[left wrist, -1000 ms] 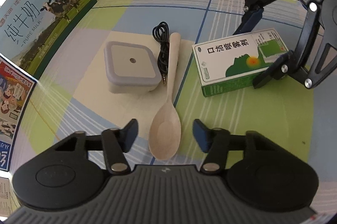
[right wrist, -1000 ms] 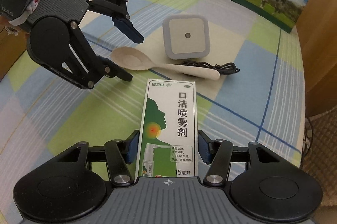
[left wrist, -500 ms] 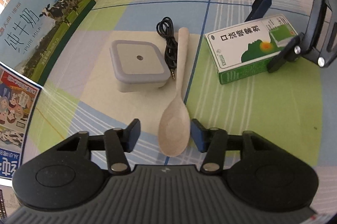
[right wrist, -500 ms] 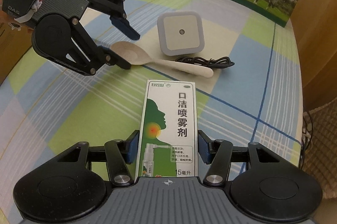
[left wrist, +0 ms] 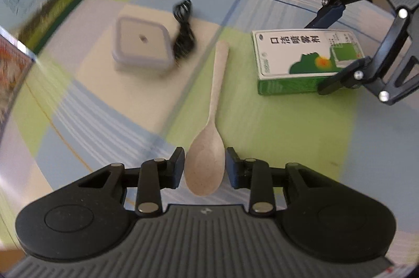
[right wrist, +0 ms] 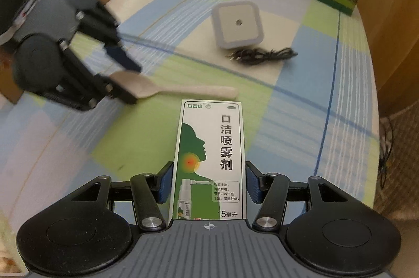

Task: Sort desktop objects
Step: 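Close the left tool on the beige spoon handle while the right tool lifts the spray box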

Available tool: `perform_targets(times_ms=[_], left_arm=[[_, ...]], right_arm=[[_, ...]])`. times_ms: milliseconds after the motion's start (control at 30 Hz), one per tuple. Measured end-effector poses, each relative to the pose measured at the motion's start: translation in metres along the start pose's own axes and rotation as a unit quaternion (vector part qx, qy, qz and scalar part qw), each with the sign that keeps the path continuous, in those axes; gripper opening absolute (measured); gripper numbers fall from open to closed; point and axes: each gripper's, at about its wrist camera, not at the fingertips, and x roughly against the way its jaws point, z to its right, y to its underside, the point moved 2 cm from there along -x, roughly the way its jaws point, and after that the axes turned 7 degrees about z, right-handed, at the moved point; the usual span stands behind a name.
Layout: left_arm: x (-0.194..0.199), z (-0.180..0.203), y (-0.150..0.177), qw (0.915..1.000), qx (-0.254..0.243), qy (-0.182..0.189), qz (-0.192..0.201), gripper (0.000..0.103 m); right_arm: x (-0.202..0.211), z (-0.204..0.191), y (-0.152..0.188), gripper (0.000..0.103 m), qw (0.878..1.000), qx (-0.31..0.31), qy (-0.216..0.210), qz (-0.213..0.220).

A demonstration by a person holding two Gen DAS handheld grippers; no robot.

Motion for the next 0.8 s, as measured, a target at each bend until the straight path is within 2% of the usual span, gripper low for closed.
perform_targets(times_ms=[200,333,400,500,600,700,800], left_arm=[[0.039,0.047,0.042,0.9970,0.075,0.016,-0.005,0.028],[0.069,0.081,0.079,0.9901,0.139,0.005,0.018,0.028],[0.080,0.097,0.095,0.9841,0.175,-0.002,0.034,0.028],[0.093,0.116,0.111,0.9791,0.193,-0.030,0.058,0.029],[0.101,0.130,0.124,0.9742,0.199,-0.060,0.088,0.051],[0.101,0.135,0.132,0.9699,0.201,-0.074,0.116,0.053],[0.097,0.139,0.134,0.9725,0.179,-0.082,0.125,0.053]], right_arm=[[0.027,-0.033,0.030,0.053,0.999,-0.036,-0.020,-0.009],[0.038,-0.056,0.054,0.053,0.998,-0.060,-0.025,-0.020],[0.044,-0.064,0.062,0.053,0.997,-0.075,-0.018,-0.014],[0.051,-0.073,0.071,0.053,0.996,-0.086,-0.009,0.002],[0.056,-0.081,0.079,0.056,0.996,-0.086,0.007,0.017],[0.061,-0.086,0.088,0.062,0.995,-0.093,0.014,0.028],[0.065,-0.088,0.093,0.064,0.994,-0.094,0.029,0.040]])
